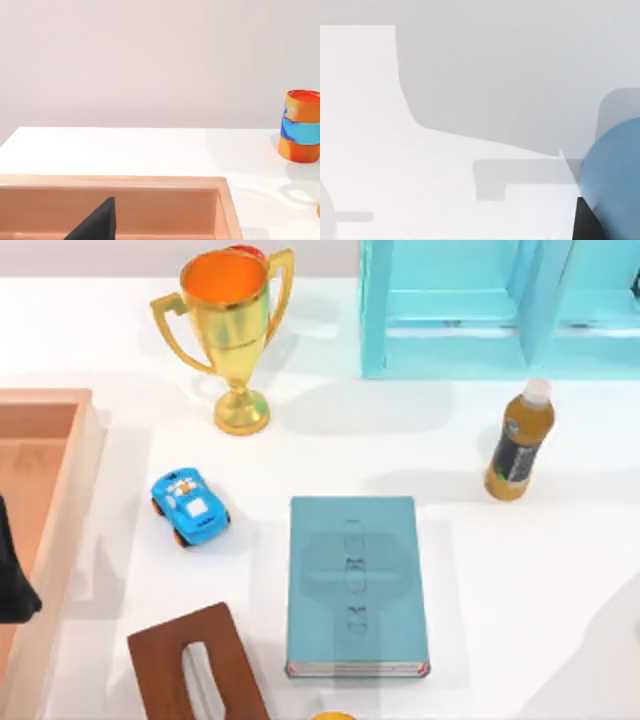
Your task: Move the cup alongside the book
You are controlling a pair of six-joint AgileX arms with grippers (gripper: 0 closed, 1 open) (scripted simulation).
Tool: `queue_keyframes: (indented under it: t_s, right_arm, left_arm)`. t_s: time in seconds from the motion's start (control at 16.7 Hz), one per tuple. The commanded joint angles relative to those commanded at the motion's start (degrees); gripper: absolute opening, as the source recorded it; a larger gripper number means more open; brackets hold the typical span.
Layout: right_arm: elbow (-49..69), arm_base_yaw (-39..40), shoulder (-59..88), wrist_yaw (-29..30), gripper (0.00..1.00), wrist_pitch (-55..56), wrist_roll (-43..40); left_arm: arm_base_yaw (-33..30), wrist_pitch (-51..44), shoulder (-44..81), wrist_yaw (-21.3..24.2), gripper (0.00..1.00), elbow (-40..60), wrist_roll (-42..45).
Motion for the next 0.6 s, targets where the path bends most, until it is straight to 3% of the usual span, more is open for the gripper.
queue_keyframes:
  t_s: [0.6]
  right_arm:
    - [4.5,0.01,-2.34,0.08,0.0,-6.88,-0.2]
  left_arm:
    - [0.0,0.0,0.0,0.0,1.0,0.0,0.0]
